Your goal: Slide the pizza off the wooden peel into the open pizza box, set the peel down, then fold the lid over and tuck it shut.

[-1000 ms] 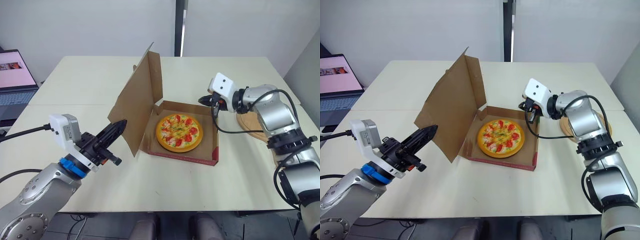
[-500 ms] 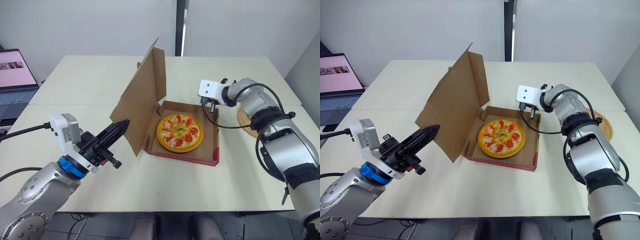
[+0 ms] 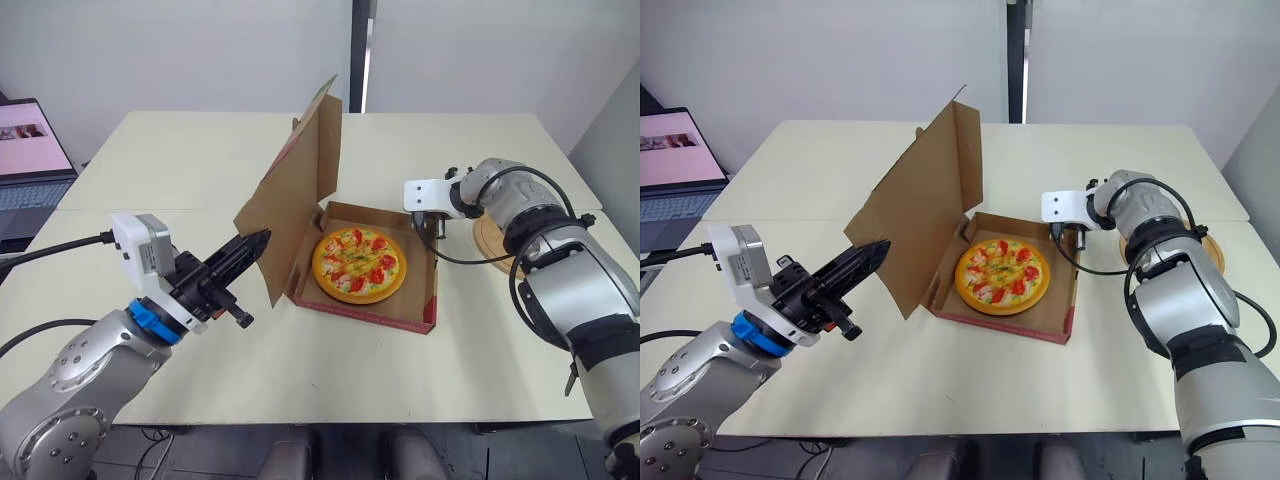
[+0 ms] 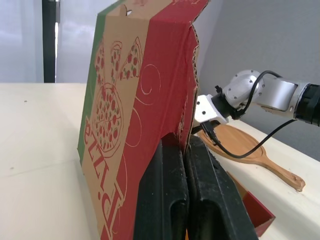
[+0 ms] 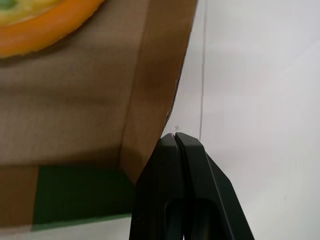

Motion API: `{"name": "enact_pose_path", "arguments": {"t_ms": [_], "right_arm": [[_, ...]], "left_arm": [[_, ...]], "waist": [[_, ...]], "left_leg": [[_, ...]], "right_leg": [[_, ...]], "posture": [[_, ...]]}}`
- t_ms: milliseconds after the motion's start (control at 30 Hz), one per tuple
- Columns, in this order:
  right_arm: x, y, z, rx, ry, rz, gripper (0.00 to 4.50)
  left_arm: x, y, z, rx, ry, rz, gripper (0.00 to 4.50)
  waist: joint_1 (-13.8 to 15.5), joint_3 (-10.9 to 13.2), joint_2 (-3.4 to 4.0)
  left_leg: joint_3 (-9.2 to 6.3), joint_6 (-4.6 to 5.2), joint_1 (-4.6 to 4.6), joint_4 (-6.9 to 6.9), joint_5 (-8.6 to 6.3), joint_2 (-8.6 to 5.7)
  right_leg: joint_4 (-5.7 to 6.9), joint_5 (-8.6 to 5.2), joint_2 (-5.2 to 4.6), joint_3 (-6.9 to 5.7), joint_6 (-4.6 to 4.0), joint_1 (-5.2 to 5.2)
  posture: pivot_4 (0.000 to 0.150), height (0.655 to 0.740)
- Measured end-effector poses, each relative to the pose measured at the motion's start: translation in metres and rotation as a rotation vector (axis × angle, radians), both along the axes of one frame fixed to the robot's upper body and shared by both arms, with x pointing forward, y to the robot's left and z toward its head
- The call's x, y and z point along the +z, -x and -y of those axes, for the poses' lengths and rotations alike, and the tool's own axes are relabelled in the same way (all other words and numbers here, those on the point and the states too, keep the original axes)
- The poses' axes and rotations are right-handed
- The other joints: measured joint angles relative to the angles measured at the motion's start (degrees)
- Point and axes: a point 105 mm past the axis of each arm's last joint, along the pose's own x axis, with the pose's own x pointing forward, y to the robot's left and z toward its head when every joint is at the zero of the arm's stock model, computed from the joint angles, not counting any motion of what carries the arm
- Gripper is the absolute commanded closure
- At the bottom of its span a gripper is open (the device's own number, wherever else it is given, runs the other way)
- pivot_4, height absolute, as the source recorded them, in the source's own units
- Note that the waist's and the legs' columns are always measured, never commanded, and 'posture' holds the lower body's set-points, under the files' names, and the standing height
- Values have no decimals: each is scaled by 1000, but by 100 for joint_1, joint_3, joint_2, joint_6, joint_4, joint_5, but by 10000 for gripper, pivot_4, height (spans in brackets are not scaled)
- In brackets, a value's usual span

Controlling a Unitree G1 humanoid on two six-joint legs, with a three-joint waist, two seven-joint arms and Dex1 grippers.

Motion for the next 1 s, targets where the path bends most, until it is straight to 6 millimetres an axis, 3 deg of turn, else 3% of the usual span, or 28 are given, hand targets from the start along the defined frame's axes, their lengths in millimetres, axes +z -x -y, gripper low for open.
{"name": "enact_pose_path", "arguments": {"t_ms": [467,800,1000], "right_arm": [[-2,32,19,137,65,-236,44838],[-13,67,32,243,21,-368,44838],[-25,97,37,213,-55,-416,44838]], "left_arm": [[-2,-29,-14,14,-38,15,45000],[-1,-55,-7,-71,-53,36,45000],[-1,-70,5,-141,-40,38,45000]], "waist": [[24,0,0],[67,0,-2],[82,1,-4]], "left_leg": [[-3,-1,0,2,0,0],[-11,-1,-1,5,0,0],[-13,-1,-4,6,0,-1]], "right_leg": [[0,0,0,-4,0,2],[1,0,-1,-12,0,5],[-1,0,-4,-15,0,5]], "posture": [[1500,7281],[1500,7281],[1500,7281]]}}
